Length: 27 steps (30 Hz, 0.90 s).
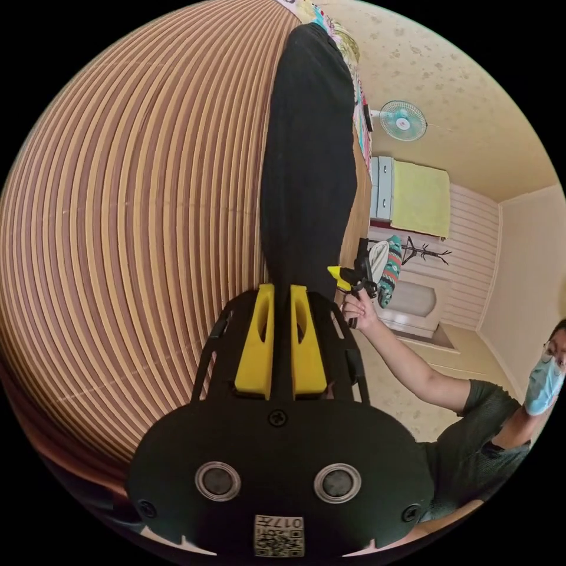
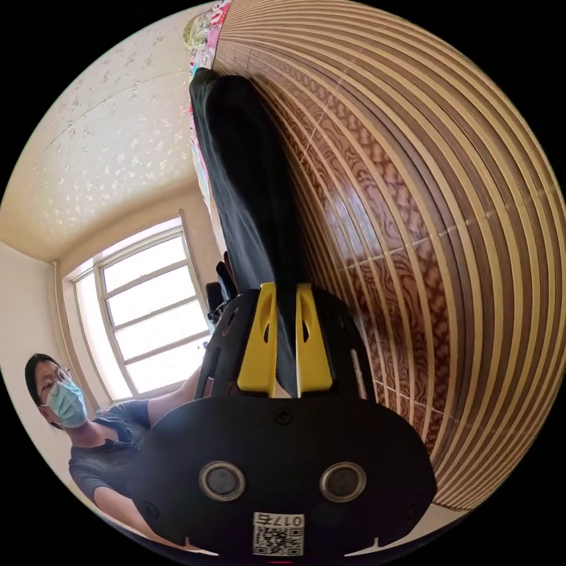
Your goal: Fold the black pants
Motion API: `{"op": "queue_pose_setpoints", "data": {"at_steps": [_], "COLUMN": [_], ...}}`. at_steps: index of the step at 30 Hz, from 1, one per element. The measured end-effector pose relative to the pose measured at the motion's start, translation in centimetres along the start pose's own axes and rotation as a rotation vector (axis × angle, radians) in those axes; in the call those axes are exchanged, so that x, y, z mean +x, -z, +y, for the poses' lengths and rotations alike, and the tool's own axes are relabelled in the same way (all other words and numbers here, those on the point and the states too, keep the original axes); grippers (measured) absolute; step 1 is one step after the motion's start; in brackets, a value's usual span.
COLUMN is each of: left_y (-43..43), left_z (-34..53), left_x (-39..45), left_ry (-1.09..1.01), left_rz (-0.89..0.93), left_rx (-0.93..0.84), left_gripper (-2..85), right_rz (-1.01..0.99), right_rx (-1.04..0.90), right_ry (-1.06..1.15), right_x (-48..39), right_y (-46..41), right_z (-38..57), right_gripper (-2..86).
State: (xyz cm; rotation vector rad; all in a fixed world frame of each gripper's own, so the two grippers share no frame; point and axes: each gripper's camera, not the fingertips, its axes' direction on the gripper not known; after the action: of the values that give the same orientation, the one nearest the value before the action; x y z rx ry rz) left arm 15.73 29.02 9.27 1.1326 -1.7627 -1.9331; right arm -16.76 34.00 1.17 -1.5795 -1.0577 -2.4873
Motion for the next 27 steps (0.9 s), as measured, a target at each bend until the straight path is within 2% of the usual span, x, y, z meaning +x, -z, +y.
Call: {"op": "queue_pose_setpoints", "data": {"at_steps": [3, 6, 12, 17, 21, 27], "left_y": [0.4, 1.1, 3.8, 6.5, 10.0, 15.6], "left_z": [2.1, 4.8, 13.1, 20.0, 24.7, 30.3], "left_x": [0.1, 1.9, 8.2, 13.5, 21.5, 32.7], "left_ry": [-0.026, -0.102, -0.28, -0.361, -0.527, -0.83], "left_rz": [0.11, 0.228, 0.325, 0.462, 0.433, 0.473], "left_rx": [0.04, 0.052, 0.045, 0.086, 0.136, 0.201], "left_gripper": [2.4, 1.3, 0.9, 0.5, 0.2, 0.2], "right_rz": [-0.025, -0.138, -0.283, -0.518, -0.517, -0.473], "right_rx": [-0.016, -0.008, 0.003, 0.06, 0.063, 0.009], "right_ry": [0.038, 0.105, 0.262, 0.339, 0.476, 0.833], "right_x": [-0.4, -1.7, -6.1, -9.8, -15.6, -29.0], "right_y": [1.0, 2.5, 6.4, 10.0, 12.3, 16.3], "right_z": [0.7, 3.1, 11.0, 18.0, 21.7, 27.5], "right_gripper": [3.8, 3.2, 2.3, 1.9, 1.7, 1.4]}}
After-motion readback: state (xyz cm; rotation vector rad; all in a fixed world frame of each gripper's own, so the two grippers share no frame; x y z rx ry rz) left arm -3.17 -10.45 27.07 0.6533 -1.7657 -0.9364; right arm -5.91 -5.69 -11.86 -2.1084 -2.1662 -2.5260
